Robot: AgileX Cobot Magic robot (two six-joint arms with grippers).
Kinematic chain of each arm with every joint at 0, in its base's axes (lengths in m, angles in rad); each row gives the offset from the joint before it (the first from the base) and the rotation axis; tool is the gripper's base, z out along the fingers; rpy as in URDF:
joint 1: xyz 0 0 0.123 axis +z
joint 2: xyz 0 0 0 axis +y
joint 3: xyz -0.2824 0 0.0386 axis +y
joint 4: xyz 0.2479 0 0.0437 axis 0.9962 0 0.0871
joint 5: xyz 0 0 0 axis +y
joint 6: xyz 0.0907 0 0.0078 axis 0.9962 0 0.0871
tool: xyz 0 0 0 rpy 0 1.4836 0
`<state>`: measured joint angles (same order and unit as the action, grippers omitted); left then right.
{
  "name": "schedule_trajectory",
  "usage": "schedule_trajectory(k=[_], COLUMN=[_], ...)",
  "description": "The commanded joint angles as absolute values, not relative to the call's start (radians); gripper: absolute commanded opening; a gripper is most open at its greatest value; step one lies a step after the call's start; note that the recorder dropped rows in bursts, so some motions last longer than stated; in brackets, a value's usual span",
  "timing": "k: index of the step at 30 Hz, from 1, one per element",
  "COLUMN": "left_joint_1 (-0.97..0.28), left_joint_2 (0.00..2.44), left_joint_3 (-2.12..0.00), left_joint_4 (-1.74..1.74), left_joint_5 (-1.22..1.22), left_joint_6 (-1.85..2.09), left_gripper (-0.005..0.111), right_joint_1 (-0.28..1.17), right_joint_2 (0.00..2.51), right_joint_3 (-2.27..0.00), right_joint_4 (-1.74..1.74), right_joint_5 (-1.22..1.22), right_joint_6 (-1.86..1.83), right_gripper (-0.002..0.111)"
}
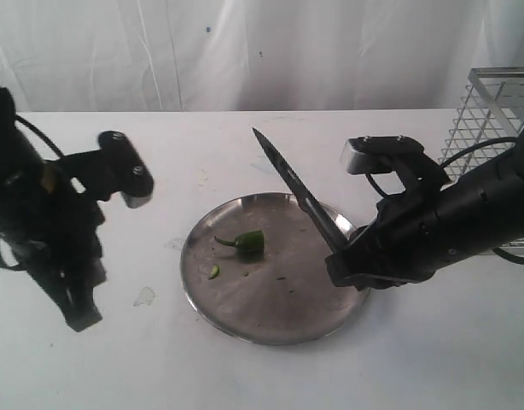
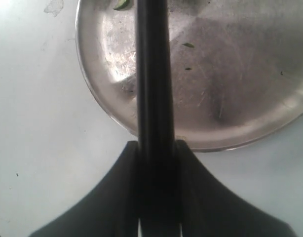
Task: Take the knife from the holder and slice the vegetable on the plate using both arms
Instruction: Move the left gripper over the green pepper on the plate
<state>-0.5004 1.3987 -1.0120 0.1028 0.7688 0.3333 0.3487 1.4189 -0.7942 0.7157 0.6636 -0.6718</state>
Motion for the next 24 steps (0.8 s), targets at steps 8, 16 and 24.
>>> schedule_trajectory(k=[8, 16, 24], left_joint_1=[-0.508, -0.508, -0.508], left_joint_2=[1.57, 1.697, 1.822], left_joint_3=[-1.034, -1.034, -1.049], left_joint_4=[-0.278, -0.403, -0.413], left_joint_5=[0.508, 0.154, 0.104], left_joint_6=[1.145, 1.205, 1.087], left_gripper=[0.028, 0.055, 0.055], right_joint_1=[0.353, 0.353, 0.353], right_joint_2=[1.418, 1.418, 1.418], right_joint_3=[-0.802, -0.802, -0.802], right_joint_4=[0.546, 0.547, 0.547], right_joint_5=[0.602, 0.597, 0.593], right_joint_6=[-0.49, -0.481, -0.433], right_gripper=[0.0, 0.0, 0.0])
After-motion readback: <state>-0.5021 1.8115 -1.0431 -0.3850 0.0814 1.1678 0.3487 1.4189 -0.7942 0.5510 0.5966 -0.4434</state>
